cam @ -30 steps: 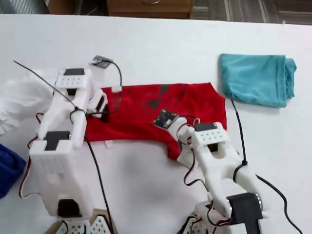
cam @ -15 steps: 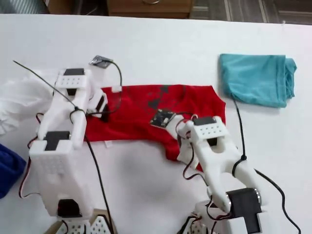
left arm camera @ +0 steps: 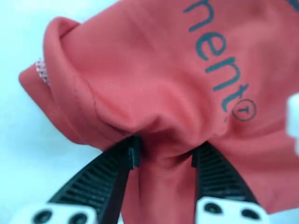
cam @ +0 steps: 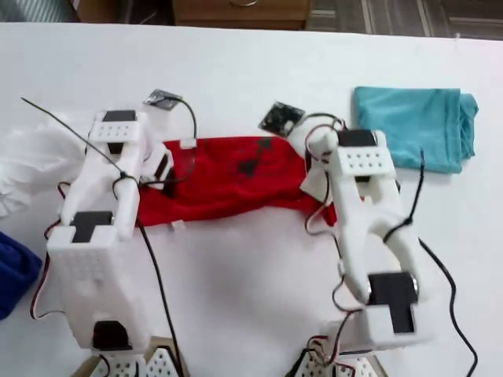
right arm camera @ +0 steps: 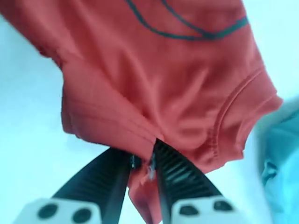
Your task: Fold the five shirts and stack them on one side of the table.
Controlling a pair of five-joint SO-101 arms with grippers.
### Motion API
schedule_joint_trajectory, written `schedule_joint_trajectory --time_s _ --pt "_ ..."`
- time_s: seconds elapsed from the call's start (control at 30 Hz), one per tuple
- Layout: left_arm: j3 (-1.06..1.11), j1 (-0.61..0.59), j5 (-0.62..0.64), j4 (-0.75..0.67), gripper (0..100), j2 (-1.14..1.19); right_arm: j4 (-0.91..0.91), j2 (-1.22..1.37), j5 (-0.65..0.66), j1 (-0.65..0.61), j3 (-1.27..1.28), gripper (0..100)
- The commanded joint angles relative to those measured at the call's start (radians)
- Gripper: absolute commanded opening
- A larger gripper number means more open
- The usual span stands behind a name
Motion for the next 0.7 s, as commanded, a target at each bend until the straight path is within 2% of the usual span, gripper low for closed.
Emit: schedule_joint_trajectory --time_s 0.0,0.17,0.33,0.4,0.53,0.67 --pt "-0.005 0.014 0.002 -0.029 20 0.009 0.012 0.088 0.008 0.018 -0.144 2.1" --pt "-0.005 0.014 0.002 -0.029 20 0.009 0.012 0.219 0.006 0.008 -0.284 3.1" --pt "-0.005 0.014 0.002 -0.029 20 0.009 0.068 0.357 -0.038 0.018 -0.442 21.6" --pt "-0.005 0.014 0.002 -0.029 20 0.009 0.077 0.407 -0.051 0.022 -0.514 24.8" --pt "-0.005 0.014 0.002 -0.029 20 0.009 0.088 0.495 -0.064 0.041 -0.658 21.5" --pt "-0.005 0.012 0.002 -0.029 20 0.009 0.208 0.515 -0.146 0.082 -0.812 18.4"
